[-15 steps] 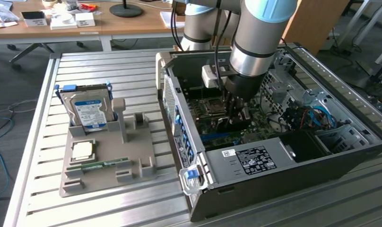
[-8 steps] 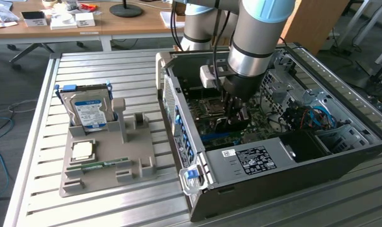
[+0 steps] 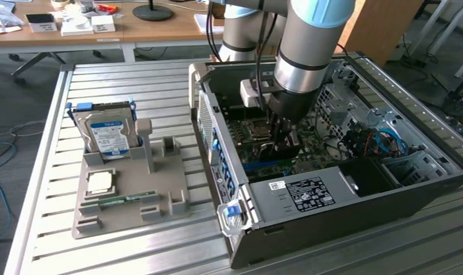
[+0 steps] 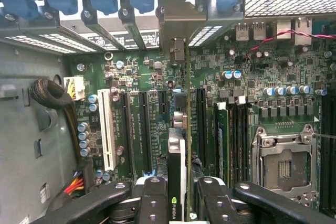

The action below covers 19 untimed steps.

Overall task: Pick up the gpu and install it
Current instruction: 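Insert the gpu into the slot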

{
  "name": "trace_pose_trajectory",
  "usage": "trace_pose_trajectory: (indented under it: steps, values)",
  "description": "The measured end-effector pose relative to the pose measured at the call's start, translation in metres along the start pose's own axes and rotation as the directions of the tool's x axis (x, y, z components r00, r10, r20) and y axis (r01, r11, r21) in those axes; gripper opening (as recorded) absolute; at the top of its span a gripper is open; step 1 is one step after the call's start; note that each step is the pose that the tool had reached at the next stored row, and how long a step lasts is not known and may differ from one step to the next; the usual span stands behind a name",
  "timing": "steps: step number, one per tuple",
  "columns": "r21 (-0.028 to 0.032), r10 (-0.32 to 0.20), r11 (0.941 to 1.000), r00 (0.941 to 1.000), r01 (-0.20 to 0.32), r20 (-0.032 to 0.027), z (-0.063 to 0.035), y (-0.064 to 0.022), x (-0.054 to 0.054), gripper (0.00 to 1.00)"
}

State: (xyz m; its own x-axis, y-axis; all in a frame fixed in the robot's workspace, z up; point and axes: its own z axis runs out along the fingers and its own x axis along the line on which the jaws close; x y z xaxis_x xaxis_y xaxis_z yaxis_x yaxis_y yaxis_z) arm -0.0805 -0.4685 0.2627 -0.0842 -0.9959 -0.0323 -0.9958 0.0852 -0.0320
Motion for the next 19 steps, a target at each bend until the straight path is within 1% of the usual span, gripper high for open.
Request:
trace_pose_trajectory:
  steps: [6,13,19]
  values:
    - [0.0,0.0,1.0,1.0,0.0,0.0,0.0001,0.0023,0.0002,0.27]
    - [0.0,0.0,1.0,1.0,0.0,0.0001,0.001,0.0028,-0.0006,0.27]
    - [0.0,0.0,1.0,1.0,0.0,-0.0001,0.0041,0.0044,-0.0011,0.27]
